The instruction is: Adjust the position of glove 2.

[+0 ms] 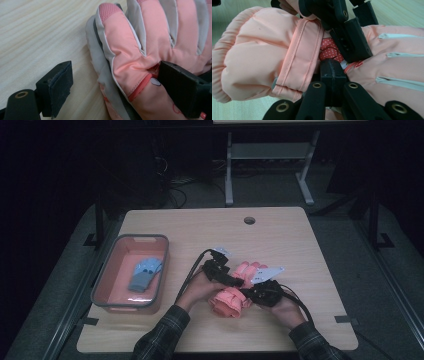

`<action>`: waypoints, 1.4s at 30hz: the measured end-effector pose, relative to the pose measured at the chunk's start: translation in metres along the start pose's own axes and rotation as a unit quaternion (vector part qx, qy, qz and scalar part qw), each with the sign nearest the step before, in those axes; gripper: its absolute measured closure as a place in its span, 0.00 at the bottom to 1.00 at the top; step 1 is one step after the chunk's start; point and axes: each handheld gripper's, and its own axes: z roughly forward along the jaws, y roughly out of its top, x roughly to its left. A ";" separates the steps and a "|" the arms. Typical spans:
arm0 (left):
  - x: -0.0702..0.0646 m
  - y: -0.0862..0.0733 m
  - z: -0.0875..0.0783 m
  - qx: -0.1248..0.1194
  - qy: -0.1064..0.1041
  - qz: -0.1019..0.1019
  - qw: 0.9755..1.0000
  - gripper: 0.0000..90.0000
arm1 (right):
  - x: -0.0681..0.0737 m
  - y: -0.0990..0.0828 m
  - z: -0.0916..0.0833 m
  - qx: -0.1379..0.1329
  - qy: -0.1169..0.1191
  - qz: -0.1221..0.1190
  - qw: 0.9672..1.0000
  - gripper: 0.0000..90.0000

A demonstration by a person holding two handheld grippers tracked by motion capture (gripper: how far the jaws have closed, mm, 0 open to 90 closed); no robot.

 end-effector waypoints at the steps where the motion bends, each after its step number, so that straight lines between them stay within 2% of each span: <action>1: 0.001 0.000 0.001 0.008 -0.004 -0.003 1.000 0.14 | 0.000 0.000 0.000 0.001 0.001 0.000 1.000 1.00; 2: 0.002 0.001 0.001 0.019 -0.011 -0.003 1.000 0.14 | 0.001 -0.001 0.000 0.002 0.002 0.000 1.000 1.00; 5: 0.002 0.000 0.006 0.025 -0.026 -0.016 0.999 0.14 | 0.001 -0.004 0.000 0.001 0.003 -0.002 1.000 1.00; 9: 0.000 0.001 0.006 0.030 -0.029 -0.016 0.999 0.14 | 0.002 -0.005 0.000 0.002 0.002 -0.010 1.000 1.00; 11: 0.001 0.000 0.006 0.030 -0.045 -0.021 0.998 0.19 | 0.002 -0.005 -0.001 0.001 0.004 -0.012 1.000 1.00; 15: 0.001 -0.001 0.006 0.030 -0.063 -0.035 0.997 0.26 | 0.002 -0.006 -0.002 -0.003 0.002 -0.023 1.000 1.00; 16: 0.001 0.000 0.005 0.036 -0.065 -0.033 0.997 0.28 | 0.003 -0.006 -0.002 -0.003 0.000 -0.025 1.000 1.00; 18: 0.001 0.000 0.006 0.038 -0.084 -0.033 0.995 0.35 | 0.004 -0.007 -0.002 -0.004 0.001 -0.028 1.000 1.00; 24: -0.004 0.000 0.006 0.042 -0.084 -0.014 0.995 0.35 | 0.009 -0.010 -0.009 -0.013 -0.002 -0.033 0.999 1.00; 27: -0.009 0.000 0.006 0.043 -0.087 -0.012 0.995 0.35 | 0.012 -0.008 -0.018 -0.013 0.008 -0.031 0.999 1.00; 30: -0.011 0.001 0.004 0.043 -0.073 0.004 0.996 0.35 | 0.014 -0.010 -0.032 -0.011 0.013 -0.021 1.000 1.00; 33: -0.010 0.001 0.002 0.041 -0.067 0.002 0.997 0.35 | 0.016 -0.014 -0.041 -0.001 0.003 -0.021 1.000 1.00; 35: -0.012 0.001 0.002 0.040 -0.062 0.002 0.997 0.35 | 0.016 -0.019 -0.038 0.012 -0.001 -0.017 1.000 1.00; 39: -0.016 0.002 0.000 0.043 -0.050 0.012 0.998 0.35 | 0.016 -0.021 -0.033 0.020 -0.002 -0.014 1.000 1.00; 42: -0.014 0.000 0.001 0.044 -0.064 -0.007 0.997 0.35 | 0.016 -0.024 -0.029 0.026 -0.004 -0.015 1.000 1.00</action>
